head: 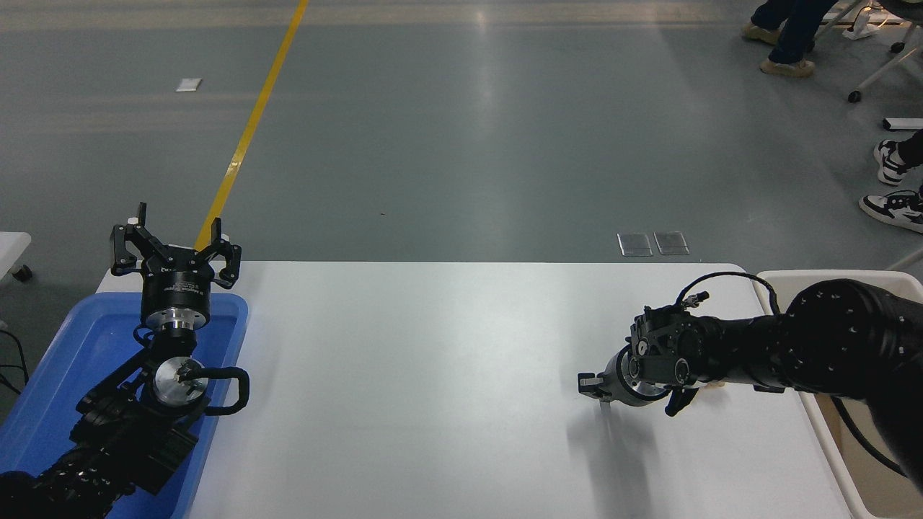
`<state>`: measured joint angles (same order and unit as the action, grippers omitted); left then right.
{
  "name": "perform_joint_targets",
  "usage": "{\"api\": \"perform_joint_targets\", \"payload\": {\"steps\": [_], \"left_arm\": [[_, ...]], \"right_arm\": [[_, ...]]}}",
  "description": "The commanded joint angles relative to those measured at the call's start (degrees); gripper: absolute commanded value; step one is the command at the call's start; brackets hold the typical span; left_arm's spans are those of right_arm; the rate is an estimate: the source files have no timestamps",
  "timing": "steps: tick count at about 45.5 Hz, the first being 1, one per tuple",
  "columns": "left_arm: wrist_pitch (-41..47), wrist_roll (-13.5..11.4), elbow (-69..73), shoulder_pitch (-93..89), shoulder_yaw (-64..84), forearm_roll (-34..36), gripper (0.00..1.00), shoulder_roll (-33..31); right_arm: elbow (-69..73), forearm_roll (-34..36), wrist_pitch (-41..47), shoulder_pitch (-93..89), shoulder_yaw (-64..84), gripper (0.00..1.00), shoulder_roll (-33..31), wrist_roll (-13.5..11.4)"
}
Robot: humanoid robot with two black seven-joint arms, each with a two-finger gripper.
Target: Pick up paper ball place in dustbin
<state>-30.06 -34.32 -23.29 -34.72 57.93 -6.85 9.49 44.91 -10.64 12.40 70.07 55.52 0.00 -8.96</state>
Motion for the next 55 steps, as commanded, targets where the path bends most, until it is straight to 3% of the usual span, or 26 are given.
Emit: {"api": "perform_joint_targets", "payload": {"steps": [1,20,29,30,34,35,36,46,55], "left_arm": [[0.00,0.04,0.00,0.00,0.08,-0.09,0.99,0.00],[0.00,-0.05,0.00,-0.09,-0.36,-0.18,0.99,0.09],[0.00,-0.05,0.00,-0.09,-0.36,-0.18,0.99,0.09],[0.00,-0.05,0.00,0.00,-0.36,-0.18,0.99,0.09],[0.00,-0.05,0.00,-0.09,-0.36,-0.18,0.99,0.18],[0.00,-0.05,0.00,-0.09,-0.36,-0.18,0.99,0.18],[0.00,-0.05,0.00,-0.09,-0.36,-0.18,0.99,0.18],[0.00,-0.05,0.00,-0.09,-0.36,-0.18,0.99,0.18],[0.09,-0.05,0.00,-0.09,-0.36,-0.18,0.99,0.18]], "right_arm": [[-0.26,0.09,-0.01,-0.28,0.03,0.00,0.00,0.00],[2.02,1.23,1.13,6.39,0.12,0.00,0.00,-0.09],[10.45,8.96,6.49,19.91,1.34,0.00,0.00,-0.09],[11.68,9.75,7.37,22.02,1.52,0.02,0.00,-0.09],[17.74,11.43,10.36,30.81,1.79,0.43,0.00,-0.26],[19.41,11.69,11.23,33.18,1.87,0.62,0.00,-0.44],[22.56,11.87,13.24,37.99,1.79,1.00,-1.30,-0.61],[32.61,11.78,21.87,58.68,1.00,1.00,-10.98,-0.70],[34.63,10.55,28.81,65.98,0.47,1.00,-16.42,-0.79]]}}
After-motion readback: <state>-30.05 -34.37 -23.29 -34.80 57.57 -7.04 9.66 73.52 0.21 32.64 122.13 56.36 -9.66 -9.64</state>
